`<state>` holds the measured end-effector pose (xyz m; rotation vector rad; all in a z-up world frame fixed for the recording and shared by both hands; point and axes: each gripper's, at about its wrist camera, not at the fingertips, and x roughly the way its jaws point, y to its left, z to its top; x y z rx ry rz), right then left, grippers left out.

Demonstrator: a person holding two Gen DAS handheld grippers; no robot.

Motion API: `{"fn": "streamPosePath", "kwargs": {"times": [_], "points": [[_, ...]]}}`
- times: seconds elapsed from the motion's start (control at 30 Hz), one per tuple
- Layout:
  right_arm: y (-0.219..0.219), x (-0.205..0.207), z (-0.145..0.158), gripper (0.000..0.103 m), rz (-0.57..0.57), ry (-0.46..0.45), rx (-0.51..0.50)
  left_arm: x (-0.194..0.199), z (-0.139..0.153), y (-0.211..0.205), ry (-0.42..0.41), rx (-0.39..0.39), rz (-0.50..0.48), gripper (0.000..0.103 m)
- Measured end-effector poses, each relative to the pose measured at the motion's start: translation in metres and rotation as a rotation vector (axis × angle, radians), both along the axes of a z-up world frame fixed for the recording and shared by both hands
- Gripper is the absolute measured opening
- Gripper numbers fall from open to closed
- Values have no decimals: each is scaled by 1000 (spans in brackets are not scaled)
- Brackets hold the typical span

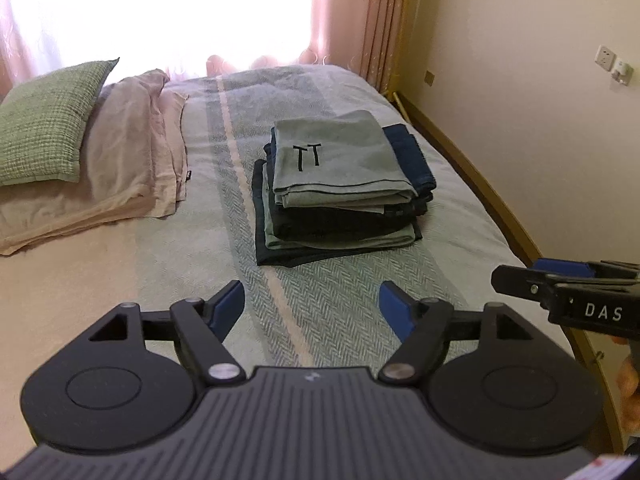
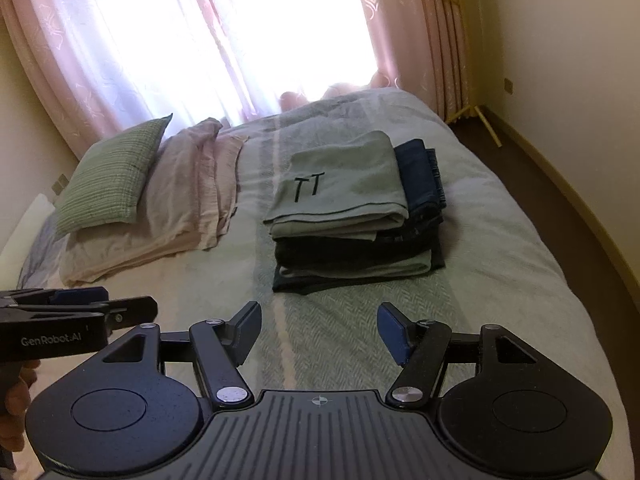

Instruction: Organize objects

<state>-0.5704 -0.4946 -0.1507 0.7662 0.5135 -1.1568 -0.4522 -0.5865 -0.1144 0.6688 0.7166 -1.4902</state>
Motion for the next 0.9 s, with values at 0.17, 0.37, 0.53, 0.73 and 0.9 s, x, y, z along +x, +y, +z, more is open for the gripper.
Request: {"fn": "streamPosePath", "kwargs": {"times": [0.17, 0.37, 0.53, 0.73, 0.9], "points": [[38, 12, 13, 61, -15, 9, -8, 14, 17, 39, 15, -27, -23, 72], [80, 34, 29, 61, -15, 25, -38, 32, 28, 78, 15, -42, -32, 75], [106, 48, 36, 61, -10, 34, -54, 43, 34, 101, 13, -48, -43, 75], [128, 61, 41, 61, 1, 41, -62, 49, 39, 123, 8, -65, -59, 75], [139, 63, 43, 61, -8, 42, -69, 49, 42, 134, 9, -76, -73, 75]]}}
